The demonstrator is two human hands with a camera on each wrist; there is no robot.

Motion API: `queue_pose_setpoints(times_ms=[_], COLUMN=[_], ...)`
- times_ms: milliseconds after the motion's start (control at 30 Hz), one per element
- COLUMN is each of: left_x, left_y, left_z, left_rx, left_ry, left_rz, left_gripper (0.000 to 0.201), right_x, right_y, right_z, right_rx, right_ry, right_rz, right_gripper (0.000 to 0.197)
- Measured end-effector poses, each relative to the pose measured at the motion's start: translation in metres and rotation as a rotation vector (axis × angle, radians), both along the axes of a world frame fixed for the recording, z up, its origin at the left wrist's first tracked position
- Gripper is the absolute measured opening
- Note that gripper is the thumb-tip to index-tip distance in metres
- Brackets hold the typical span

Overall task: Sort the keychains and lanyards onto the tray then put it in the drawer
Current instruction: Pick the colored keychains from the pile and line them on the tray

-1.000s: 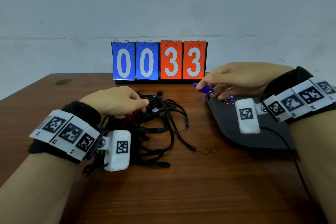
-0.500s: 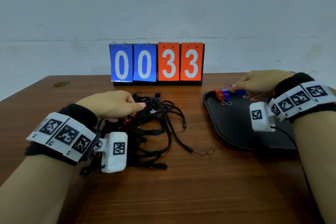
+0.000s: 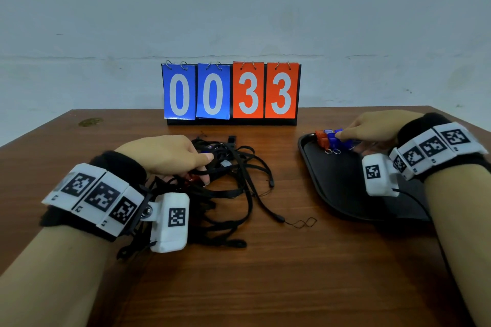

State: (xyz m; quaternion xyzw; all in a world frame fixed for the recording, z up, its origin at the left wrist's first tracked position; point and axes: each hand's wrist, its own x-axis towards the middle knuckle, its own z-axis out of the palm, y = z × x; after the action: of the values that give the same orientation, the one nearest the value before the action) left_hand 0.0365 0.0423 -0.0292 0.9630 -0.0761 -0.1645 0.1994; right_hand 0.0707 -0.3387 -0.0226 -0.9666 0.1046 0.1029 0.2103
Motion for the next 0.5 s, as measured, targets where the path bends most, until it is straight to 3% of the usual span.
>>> queue_pose_setpoints(times_ms=[367, 500], left_x=[-0.0015, 0.0012], left_y=[-0.0012, -0.0018], left_z=[-0.0011, -0.0038], left_rx=[0.021, 0.029], left_ry=[-0.053, -0.089], left_rz=[-0.007, 0.004], left_gripper=[0.053, 0.05], right_x=[-0.0063, -0.0033], right_y=[0.0039, 0.0043], right_z=[0.0058, 0.0053], right_rx=[-0.106, -0.131], right_ry=[0.019, 0.032], right_rz=[0.032, 0.053], right_gripper=[0.033, 0.042])
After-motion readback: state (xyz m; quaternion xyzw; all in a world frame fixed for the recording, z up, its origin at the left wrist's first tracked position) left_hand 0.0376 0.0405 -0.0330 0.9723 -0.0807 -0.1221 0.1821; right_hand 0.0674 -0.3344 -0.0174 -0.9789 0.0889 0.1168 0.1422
